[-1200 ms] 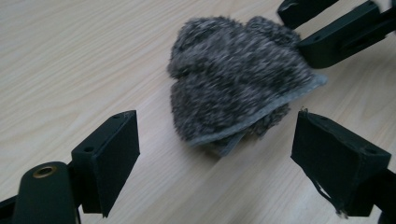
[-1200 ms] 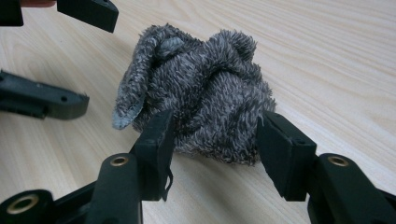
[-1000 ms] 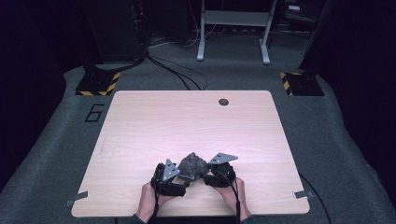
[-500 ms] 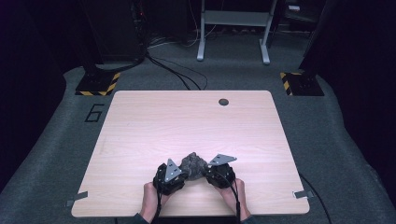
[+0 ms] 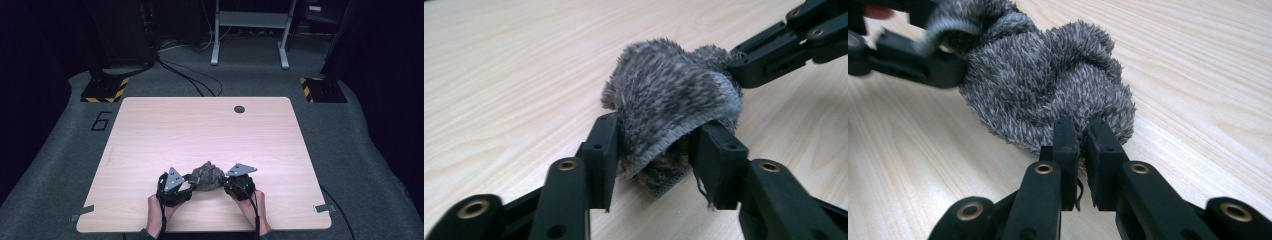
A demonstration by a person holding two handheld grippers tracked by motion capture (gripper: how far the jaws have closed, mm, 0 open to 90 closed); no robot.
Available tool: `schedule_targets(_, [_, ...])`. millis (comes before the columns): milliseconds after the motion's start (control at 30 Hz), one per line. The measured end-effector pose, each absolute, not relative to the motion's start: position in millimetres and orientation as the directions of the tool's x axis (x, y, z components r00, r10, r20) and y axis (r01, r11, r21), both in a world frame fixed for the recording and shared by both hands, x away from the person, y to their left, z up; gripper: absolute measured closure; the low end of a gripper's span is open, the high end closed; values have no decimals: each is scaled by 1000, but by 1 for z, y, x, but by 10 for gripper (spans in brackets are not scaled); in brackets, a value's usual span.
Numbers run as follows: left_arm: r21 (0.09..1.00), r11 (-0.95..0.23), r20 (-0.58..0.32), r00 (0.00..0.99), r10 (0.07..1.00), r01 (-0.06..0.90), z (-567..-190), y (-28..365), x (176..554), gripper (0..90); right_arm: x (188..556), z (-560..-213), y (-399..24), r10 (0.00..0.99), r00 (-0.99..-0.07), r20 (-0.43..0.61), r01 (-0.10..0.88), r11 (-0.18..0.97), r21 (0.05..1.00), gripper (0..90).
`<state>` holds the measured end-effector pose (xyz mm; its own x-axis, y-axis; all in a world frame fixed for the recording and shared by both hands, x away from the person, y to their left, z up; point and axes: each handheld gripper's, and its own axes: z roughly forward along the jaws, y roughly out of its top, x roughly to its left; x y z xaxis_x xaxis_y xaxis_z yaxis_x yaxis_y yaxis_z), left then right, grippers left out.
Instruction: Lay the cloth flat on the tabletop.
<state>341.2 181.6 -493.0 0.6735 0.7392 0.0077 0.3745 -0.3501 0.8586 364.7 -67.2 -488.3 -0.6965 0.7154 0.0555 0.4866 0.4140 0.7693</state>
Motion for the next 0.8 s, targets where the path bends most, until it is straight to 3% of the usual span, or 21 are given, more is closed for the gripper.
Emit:
schedule_targets(67, [866,-335,0,670,743,371,-491,184,341,612,365,-488,-68,715,-697,50,483,417,770,839])
schedule_targets(100, [869,-331,-2,672,740,367,-491,186,341,722,366,-488,-71,717,-695,45,480,417,772,842])
schedule_targets(133, [869,-330,-3,671,742,369,-491,186,341,722,366,-488,-71,717,-695,45,480,417,772,842])
schedule_targets(233, [873,-319,-8,664,748,370,-491,190,343,842,367,-486,-74,728,-684,40,483,411,773,845])
schedule_targets(800, [878,-228,-99,626,773,421,-489,216,349,864,378,-483,-110,799,-601,25,517,364,775,848])
